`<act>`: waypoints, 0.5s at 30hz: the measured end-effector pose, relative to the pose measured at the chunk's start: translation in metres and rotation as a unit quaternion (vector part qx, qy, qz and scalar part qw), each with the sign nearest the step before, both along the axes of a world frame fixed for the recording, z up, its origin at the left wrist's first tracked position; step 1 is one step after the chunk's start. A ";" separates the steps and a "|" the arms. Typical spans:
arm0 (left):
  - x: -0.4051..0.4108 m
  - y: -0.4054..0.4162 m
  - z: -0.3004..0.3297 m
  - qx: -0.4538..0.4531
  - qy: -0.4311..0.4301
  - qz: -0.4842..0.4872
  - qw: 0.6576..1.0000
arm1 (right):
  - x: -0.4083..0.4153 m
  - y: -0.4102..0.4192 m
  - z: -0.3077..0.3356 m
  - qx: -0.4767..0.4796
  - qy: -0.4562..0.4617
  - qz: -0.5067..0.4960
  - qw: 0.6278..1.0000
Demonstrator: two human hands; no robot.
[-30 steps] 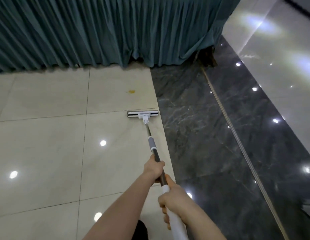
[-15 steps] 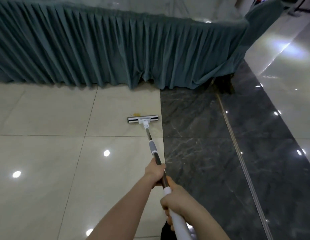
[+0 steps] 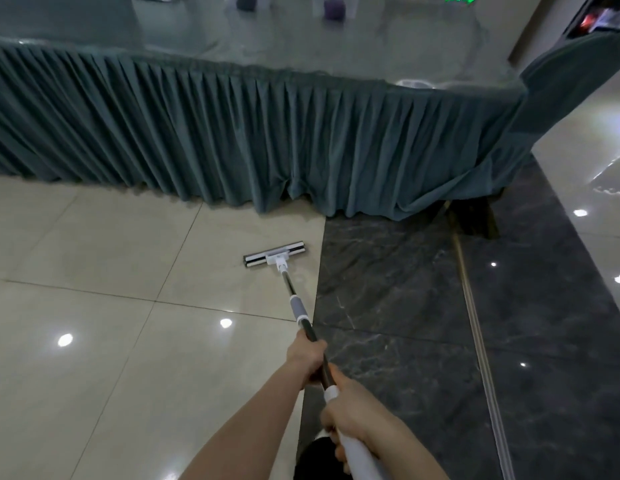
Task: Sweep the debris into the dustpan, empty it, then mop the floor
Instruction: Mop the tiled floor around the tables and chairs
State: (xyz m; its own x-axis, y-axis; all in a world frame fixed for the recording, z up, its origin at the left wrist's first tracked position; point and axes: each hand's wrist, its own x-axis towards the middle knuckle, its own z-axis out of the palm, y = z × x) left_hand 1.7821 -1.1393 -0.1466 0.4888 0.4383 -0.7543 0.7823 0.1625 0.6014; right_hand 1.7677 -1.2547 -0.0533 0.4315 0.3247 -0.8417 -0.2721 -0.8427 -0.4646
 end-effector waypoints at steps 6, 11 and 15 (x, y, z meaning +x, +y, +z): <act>0.083 -0.069 -0.013 0.007 0.004 0.030 1.000 | 0.099 -0.081 0.000 0.033 0.022 0.031 0.999; 0.154 -0.136 -0.021 0.006 0.033 0.075 0.997 | 0.183 -0.146 0.006 0.041 0.007 0.104 0.994; 0.209 -0.180 -0.008 -0.020 0.007 0.147 0.989 | 0.252 -0.190 0.017 0.037 0.019 0.147 0.988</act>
State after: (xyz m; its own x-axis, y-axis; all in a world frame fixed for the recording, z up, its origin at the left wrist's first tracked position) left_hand 1.9908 -1.3195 -0.1548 0.3349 0.5287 -0.7800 0.7059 0.4076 0.5793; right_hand 2.0196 -1.4447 -0.0367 0.2777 0.4932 -0.8244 -0.0380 -0.8518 -0.5224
